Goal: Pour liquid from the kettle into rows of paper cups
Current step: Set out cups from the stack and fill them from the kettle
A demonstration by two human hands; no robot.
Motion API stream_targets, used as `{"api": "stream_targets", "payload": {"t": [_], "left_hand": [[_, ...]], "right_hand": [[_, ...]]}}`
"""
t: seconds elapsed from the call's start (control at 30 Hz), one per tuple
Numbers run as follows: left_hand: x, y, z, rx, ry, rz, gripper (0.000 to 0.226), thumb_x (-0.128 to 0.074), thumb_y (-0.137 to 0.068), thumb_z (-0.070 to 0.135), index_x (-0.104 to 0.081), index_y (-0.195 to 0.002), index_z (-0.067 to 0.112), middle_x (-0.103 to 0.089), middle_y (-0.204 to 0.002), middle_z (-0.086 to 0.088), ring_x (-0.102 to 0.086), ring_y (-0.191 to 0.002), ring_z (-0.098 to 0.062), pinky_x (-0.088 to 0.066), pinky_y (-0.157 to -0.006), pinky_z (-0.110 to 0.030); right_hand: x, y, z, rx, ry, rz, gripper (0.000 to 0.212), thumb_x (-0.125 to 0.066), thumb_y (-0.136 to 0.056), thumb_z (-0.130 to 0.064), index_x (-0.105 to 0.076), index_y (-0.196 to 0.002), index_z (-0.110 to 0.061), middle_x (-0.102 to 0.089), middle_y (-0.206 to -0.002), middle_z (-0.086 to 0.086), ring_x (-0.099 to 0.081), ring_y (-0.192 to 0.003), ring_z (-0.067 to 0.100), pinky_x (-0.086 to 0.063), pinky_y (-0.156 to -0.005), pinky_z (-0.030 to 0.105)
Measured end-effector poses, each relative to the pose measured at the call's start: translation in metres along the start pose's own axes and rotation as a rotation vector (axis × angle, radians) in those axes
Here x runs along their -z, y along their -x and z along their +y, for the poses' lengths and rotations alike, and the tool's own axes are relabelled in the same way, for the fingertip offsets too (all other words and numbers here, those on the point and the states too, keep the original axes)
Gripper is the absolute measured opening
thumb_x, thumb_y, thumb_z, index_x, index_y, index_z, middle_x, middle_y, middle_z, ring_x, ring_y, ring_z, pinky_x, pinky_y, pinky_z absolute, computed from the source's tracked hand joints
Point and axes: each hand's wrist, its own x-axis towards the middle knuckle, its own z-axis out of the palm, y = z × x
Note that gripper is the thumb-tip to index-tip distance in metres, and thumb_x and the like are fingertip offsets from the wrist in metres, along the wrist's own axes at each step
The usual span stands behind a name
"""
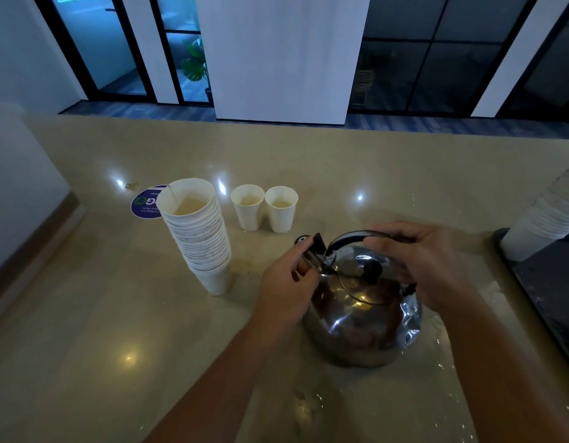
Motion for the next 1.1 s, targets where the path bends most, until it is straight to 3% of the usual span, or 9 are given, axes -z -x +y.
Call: {"api": "stream_targets", "payload": {"t": [0.27,0.37,0.43,0.57,0.7,0.8,0.9,1.0,1.1], "left_hand": [[-0.005,0.012,-0.007,-0.020,-0.023,-0.001,0.055,-0.063,-0.094,0.013,-0.049,-0.144,0.032,-0.063,-0.081,0.004,-0.060,-0.075,0.002,-0.043,-0.062,-0.006],[-0.004,0.018,-0.013,-0.061,-0.031,0.022,0.056,-0.063,-0.094,0.013,-0.049,-0.144,0.034,-0.055,-0.069,0.013,-0.054,-0.065,0.003,-0.044,-0.059,-0.012],[0.000,0.030,-0.017,-0.175,-0.004,0.222,0.047,-0.060,-0.092,0.018,-0.053,-0.137,0.031,-0.054,-0.075,0.011,-0.053,-0.067,-0.004,-0.045,-0.061,-0.014],[0.023,0.047,-0.024,-0.425,0.003,0.610,0.040,-0.056,-0.082,0.021,-0.048,-0.119,0.031,-0.045,-0.088,0.006,-0.047,-0.076,-0.016,-0.041,-0.071,-0.021],[0.052,0.044,-0.023,-0.563,-0.086,0.815,0.033,-0.059,-0.079,0.012,-0.048,-0.110,0.014,-0.042,-0.101,-0.007,-0.042,-0.084,-0.024,-0.036,-0.082,-0.026],[0.073,0.036,-0.021,-0.578,-0.115,0.916,0.035,-0.061,-0.077,0.008,-0.046,-0.108,0.011,-0.040,-0.103,-0.016,-0.043,-0.089,-0.031,-0.036,-0.081,-0.033],[0.087,0.022,-0.024,-0.483,-0.111,0.912,0.051,-0.066,-0.076,0.016,-0.040,-0.119,0.017,-0.040,-0.116,-0.016,-0.046,-0.106,-0.031,-0.038,-0.085,-0.036],[0.095,0.005,-0.031,-0.375,-0.125,0.835,0.071,-0.072,-0.074,0.032,-0.032,-0.133,0.026,-0.036,-0.134,-0.004,-0.041,-0.127,-0.023,-0.041,-0.100,-0.041],[0.098,-0.008,-0.035,-0.351,-0.156,0.791,0.084,-0.077,-0.070,0.032,-0.032,-0.140,0.019,-0.034,-0.141,0.001,-0.038,-0.135,-0.024,-0.037,-0.109,-0.052]], "right_hand": [[0.003,0.015,0.012,0.012,0.039,-0.018,0.029,-0.083,-0.062,-0.032,-0.080,-0.088,-0.020,-0.055,-0.058,0.011,-0.035,-0.051,0.021,-0.026,-0.045,0.023],[0.003,0.018,0.009,0.072,0.127,-0.057,0.020,-0.082,-0.069,-0.027,-0.077,-0.088,-0.023,-0.066,-0.061,-0.005,-0.054,-0.049,0.008,-0.040,-0.049,0.017],[0.006,0.017,0.006,0.124,0.300,-0.060,0.019,-0.081,-0.076,-0.032,-0.074,-0.094,-0.031,-0.066,-0.062,-0.007,-0.059,-0.054,0.003,-0.045,-0.058,0.020],[0.006,0.015,-0.001,0.202,0.550,-0.008,0.054,-0.071,-0.061,-0.065,-0.062,-0.113,-0.051,-0.065,-0.098,-0.016,-0.061,-0.094,-0.001,-0.046,-0.079,0.024],[-0.022,0.011,-0.013,0.424,0.547,0.142,0.031,-0.073,-0.083,-0.047,-0.064,-0.113,-0.045,-0.058,-0.109,-0.023,-0.055,-0.103,-0.006,-0.036,-0.083,0.006],[-0.049,0.010,-0.019,0.522,0.496,0.151,0.016,-0.071,-0.092,-0.030,-0.071,-0.107,-0.036,-0.062,-0.105,-0.020,-0.058,-0.101,0.001,-0.036,-0.085,0.003],[-0.080,0.011,-0.024,0.540,0.449,0.031,0.013,-0.068,-0.093,-0.029,-0.073,-0.105,-0.033,-0.065,-0.102,-0.018,-0.061,-0.099,0.003,-0.038,-0.083,0.004],[-0.112,0.011,-0.030,0.619,0.451,-0.075,0.014,-0.069,-0.093,-0.030,-0.074,-0.106,-0.028,-0.064,-0.101,-0.016,-0.061,-0.095,0.003,-0.039,-0.080,0.005],[-0.139,0.007,-0.030,0.702,0.485,-0.093,0.016,-0.068,-0.094,-0.028,-0.075,-0.108,-0.026,-0.061,-0.102,-0.015,-0.058,-0.090,0.003,-0.040,-0.079,0.007]]}}
